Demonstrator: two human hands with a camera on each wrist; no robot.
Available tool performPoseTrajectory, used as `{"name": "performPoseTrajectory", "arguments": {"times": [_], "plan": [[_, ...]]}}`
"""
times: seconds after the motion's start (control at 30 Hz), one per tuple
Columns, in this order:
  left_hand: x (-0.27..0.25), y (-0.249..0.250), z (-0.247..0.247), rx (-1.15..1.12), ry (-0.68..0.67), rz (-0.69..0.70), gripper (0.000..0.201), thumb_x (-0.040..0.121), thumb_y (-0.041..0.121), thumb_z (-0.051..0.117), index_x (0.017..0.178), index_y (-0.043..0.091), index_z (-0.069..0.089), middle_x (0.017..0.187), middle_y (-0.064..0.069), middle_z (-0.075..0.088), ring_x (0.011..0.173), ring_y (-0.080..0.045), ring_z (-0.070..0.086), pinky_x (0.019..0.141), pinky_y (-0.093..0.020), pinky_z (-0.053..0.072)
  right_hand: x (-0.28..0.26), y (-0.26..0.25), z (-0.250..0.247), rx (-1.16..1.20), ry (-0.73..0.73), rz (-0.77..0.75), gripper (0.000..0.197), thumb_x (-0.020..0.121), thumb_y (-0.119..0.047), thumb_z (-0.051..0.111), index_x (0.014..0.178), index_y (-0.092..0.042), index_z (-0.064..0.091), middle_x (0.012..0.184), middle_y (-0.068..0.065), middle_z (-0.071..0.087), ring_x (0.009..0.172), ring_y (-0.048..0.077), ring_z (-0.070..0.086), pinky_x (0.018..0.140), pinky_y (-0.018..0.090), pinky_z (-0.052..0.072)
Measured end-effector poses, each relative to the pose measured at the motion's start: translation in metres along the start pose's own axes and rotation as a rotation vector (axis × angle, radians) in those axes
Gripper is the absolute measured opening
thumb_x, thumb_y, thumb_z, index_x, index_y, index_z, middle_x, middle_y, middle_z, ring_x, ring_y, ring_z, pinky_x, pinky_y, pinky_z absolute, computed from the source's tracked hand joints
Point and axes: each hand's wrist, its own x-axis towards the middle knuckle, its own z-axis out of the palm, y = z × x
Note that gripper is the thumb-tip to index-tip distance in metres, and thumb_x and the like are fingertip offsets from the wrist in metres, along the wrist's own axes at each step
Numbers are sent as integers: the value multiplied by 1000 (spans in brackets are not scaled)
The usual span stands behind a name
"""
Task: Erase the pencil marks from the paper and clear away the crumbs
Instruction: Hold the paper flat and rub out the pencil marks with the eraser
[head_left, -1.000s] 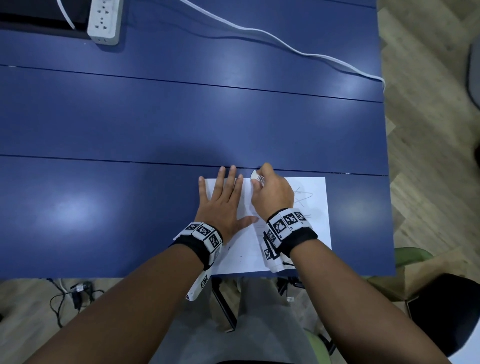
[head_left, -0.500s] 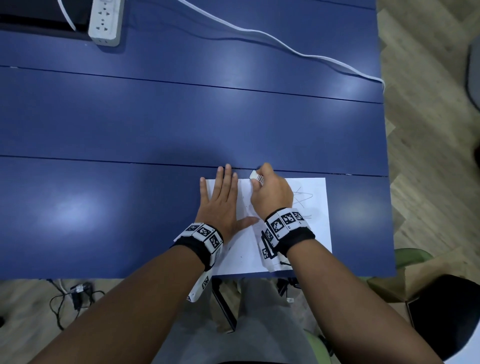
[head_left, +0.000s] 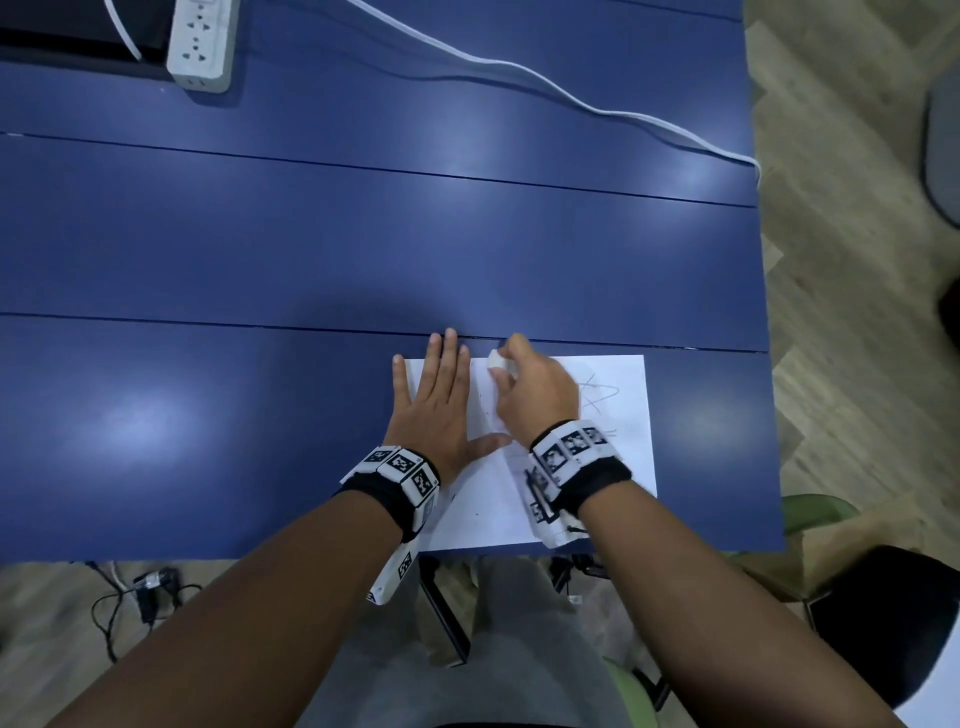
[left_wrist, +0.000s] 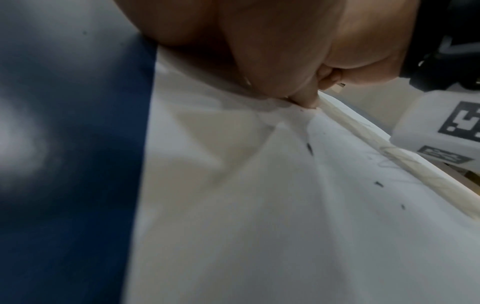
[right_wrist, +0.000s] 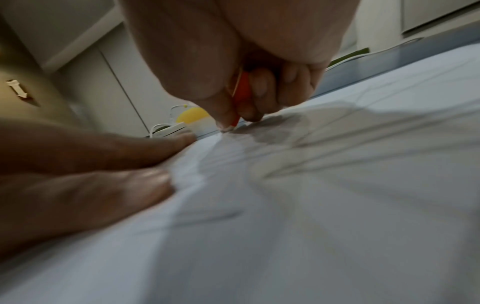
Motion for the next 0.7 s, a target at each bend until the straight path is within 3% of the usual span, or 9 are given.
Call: {"name": "performPoseTrajectory", "arguments": {"times": [0.07, 0.23, 0.47, 0.6, 0.7], "plan": [[0, -1, 0, 2, -2, 6, 117, 73, 88, -6, 154, 5, -23, 162, -12, -33, 151, -28, -28, 118, -64, -16, 5, 18, -9, 31, 7, 16, 17, 95, -27, 56, 109, -18, 53, 96, 3, 68, 88, 29, 61, 70, 35, 48], [0, 0, -3, 17, 18, -4, 114, 82, 86, 14, 156, 4, -18, 164, -12, -29, 151, -29, -27, 118, -66, -13, 11, 43, -21, 96, -56, -32, 13, 93, -27, 60, 104, -23, 53, 95, -4, 66, 85, 24, 60, 75, 40, 52], [14, -10, -17, -32, 66, 50, 106, 90, 82, 26, 160, 10, -8, 166, -6, -25, 152, -28, -25, 113, -67, -19, 20, 48, -18, 152, 8, -73, 15, 91, -19, 61, 105, -16, 54, 98, 0, 64, 88, 24, 58, 78, 40, 51], [11, -12, -16, 9, -5, 113, 125, 76, 92, 36, 159, 13, -14, 164, -6, -31, 150, -30, -30, 115, -69, -15, 19, 48, -17, 147, 18, -102, 15, 92, -20, 60, 105, -16, 55, 101, 0, 64, 90, 23, 59, 78, 38, 50], [11, -15, -12, 40, -15, 127, 136, 65, 100, 32, 157, 15, -20, 162, -7, -35, 149, -31, -32, 115, -70, -14, 13, 44, -14, 110, -20, -172, 16, 92, -23, 60, 106, -16, 56, 102, 0, 65, 91, 22, 60, 75, 36, 49]]}}
